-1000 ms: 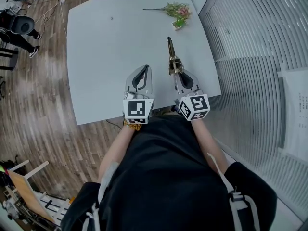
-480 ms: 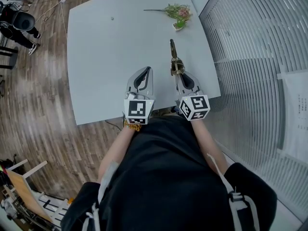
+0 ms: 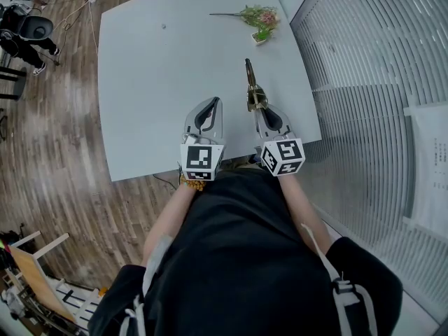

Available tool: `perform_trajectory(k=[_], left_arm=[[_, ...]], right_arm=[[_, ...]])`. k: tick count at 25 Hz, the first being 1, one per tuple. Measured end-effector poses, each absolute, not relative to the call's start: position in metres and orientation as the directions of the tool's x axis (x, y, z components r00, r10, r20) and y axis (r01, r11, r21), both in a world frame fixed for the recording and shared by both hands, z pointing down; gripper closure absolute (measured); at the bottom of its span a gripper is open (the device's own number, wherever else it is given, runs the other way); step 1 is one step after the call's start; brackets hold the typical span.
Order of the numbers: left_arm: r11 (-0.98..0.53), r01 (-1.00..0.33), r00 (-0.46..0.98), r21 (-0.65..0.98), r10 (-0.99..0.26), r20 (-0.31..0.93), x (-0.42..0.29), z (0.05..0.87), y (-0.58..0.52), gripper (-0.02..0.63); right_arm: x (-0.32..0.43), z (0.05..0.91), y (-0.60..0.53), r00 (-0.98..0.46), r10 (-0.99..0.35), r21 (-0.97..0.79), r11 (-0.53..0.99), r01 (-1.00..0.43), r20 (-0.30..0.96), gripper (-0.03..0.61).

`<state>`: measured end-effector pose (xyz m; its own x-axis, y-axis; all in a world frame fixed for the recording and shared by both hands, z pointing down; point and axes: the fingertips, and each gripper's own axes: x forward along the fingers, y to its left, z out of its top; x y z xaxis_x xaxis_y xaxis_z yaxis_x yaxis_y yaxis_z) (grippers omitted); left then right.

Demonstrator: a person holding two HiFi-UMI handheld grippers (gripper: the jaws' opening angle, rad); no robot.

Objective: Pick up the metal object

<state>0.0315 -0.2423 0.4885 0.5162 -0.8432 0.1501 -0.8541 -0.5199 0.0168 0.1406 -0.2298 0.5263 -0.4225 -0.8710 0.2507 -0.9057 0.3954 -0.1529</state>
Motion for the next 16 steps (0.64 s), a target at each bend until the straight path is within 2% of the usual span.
perform_trajectory(k=[16], left_arm=[[-0.516,-0.852,0.523,0.089,-0.836,0.165,0.028,0.495,-0.239,0.607]], right_arm=[[0.15,0.546,-0.23,-0.407,-0.863,-0.175,0.37,-0.913,0.3,0.575]])
